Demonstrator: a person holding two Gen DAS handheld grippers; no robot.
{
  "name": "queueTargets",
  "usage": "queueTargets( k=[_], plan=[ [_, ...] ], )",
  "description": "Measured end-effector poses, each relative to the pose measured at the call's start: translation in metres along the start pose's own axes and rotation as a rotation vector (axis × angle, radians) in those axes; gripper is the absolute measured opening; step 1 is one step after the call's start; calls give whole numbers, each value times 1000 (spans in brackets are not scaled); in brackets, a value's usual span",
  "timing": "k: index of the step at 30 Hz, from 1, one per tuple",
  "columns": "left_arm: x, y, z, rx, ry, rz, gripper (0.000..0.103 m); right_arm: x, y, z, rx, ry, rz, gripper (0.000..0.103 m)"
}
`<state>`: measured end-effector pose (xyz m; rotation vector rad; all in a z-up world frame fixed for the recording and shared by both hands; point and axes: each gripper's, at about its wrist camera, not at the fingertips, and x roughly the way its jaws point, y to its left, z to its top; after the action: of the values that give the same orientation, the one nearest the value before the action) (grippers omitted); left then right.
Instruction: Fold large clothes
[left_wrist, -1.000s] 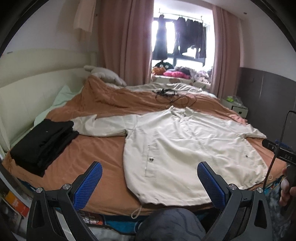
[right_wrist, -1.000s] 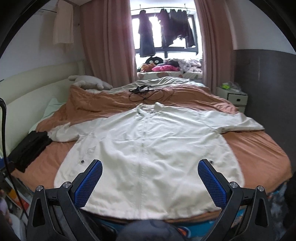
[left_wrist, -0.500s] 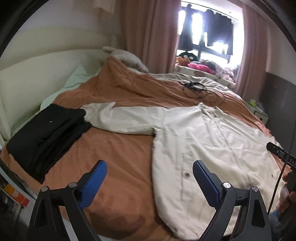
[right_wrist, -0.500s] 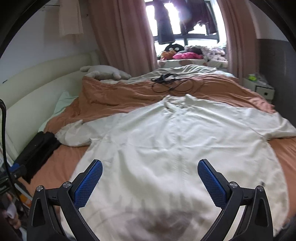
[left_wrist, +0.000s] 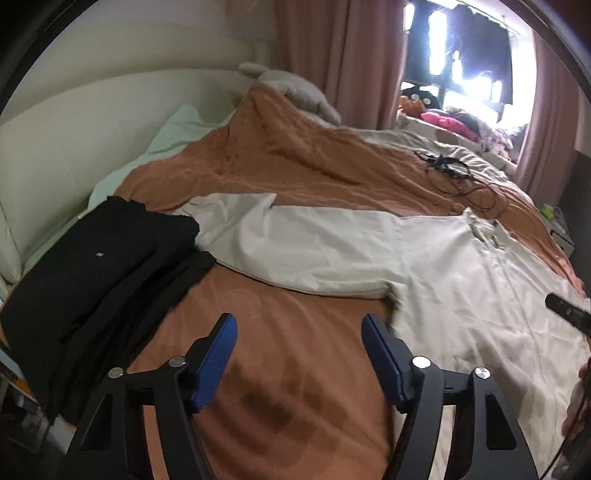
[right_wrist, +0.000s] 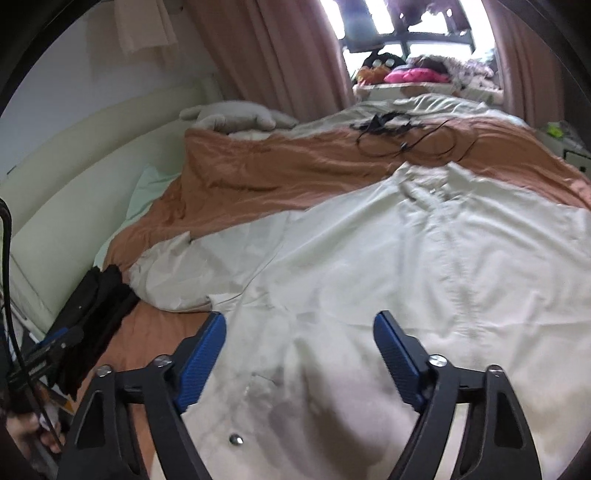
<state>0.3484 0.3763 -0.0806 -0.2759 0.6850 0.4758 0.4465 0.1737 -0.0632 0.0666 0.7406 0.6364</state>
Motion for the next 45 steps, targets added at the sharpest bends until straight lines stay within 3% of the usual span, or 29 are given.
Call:
queueTargets(
  k=[5, 10, 16, 22, 31, 34, 36, 38, 45],
  plan=[
    [41, 12, 21, -27, 36, 7, 61, 41, 7, 7, 15, 71, 42, 62],
    [82, 26, 40, -83, 80, 20, 55, 75, 12, 15, 30, 118, 70, 60],
    [133, 42, 53, -157, 161, 62, 41, 105, 13, 20, 30, 154, 94, 58],
    [174, 58, 55, -251, 258, 113, 40, 125, 1, 11, 71, 205, 127, 54],
    [207, 58, 39, -381, 358, 92, 40, 126, -14, 4, 126, 225, 137, 54],
    [211, 59, 39, -392, 324, 107, 39, 128, -13, 7, 139, 221, 155, 50],
    [212, 58, 41, -394, 306, 110, 26, 135, -8, 9, 163, 239, 205, 29],
    [209, 60, 45, -418, 286, 74, 7, 140, -2, 9, 171, 257, 251, 18],
    [160, 46, 82, -361, 144, -37, 6, 175, 14, 6, 235, 321, 334, 16]
  ],
)
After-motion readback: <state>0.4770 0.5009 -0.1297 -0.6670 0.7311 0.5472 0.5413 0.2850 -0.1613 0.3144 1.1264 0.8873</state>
